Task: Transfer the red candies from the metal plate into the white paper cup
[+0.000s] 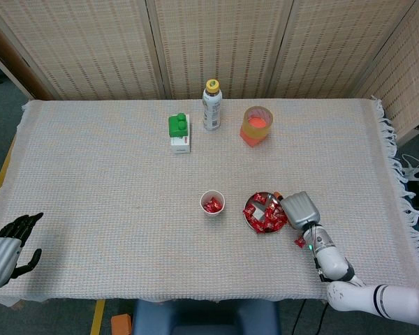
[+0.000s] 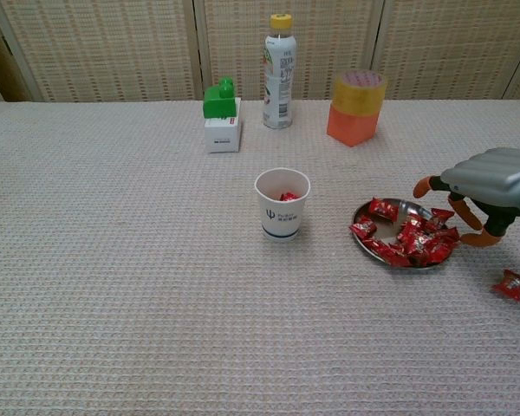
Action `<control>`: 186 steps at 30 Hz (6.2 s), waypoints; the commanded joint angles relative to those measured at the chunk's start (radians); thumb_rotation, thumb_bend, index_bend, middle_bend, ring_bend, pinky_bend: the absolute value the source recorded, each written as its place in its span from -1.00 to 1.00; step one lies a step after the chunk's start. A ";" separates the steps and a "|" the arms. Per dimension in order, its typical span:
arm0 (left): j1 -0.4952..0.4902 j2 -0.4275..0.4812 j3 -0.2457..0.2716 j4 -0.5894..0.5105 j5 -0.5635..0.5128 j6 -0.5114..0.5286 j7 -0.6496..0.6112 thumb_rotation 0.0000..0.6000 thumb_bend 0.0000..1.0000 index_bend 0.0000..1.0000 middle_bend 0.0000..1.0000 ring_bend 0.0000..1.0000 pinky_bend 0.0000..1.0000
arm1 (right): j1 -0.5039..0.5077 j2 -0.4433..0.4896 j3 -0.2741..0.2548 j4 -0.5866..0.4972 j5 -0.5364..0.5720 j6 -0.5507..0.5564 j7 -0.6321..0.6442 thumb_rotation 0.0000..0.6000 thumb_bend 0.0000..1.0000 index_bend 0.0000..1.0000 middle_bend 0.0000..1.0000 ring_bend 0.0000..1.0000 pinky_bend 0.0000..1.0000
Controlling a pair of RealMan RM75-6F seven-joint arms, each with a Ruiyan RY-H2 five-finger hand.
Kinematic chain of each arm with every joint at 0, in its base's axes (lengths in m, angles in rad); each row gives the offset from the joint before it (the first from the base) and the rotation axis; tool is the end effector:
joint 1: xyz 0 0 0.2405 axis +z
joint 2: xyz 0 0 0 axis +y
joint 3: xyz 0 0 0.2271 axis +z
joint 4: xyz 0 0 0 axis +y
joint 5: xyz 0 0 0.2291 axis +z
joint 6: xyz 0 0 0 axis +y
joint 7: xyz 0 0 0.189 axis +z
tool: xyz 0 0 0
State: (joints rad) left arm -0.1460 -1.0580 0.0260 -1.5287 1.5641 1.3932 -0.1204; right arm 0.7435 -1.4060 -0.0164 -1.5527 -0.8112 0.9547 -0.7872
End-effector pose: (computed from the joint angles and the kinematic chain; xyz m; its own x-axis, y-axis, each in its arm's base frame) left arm -0.3099 0.2266 0.1253 0.4341 0.1384 0.8902 0.9003 -0.1022 -0.4231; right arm -0.2153 -0.3424 -0.0374 0.7807 -0.3592 0.5114 -0.6182 -0.3246 0.7158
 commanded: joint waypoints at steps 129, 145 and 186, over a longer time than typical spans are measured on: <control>0.004 -0.016 0.020 0.015 0.052 0.034 0.004 1.00 -0.07 -1.00 -0.75 -0.80 -0.59 | -0.263 0.097 -0.208 0.022 -0.511 0.238 0.302 1.00 -0.63 -0.47 0.42 0.43 0.82; 0.001 -0.018 0.019 0.020 0.047 0.028 0.000 1.00 -0.07 -1.00 -0.74 -0.80 -0.58 | -0.263 0.021 -0.133 0.112 -0.499 0.118 0.280 1.00 -0.54 -0.19 0.42 0.45 0.84; 0.000 -0.008 0.022 0.037 0.063 0.044 -0.053 1.00 -0.07 -1.00 -0.74 -0.79 -0.58 | 0.074 -0.227 0.278 -0.059 -0.196 0.047 0.061 1.00 -0.49 0.21 0.43 0.51 0.88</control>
State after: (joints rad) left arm -0.1456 -1.0671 0.0479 -1.4933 1.6270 1.4370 -0.1708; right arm 0.7751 -1.5773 0.2339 -1.6670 -1.0537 1.0143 -0.7089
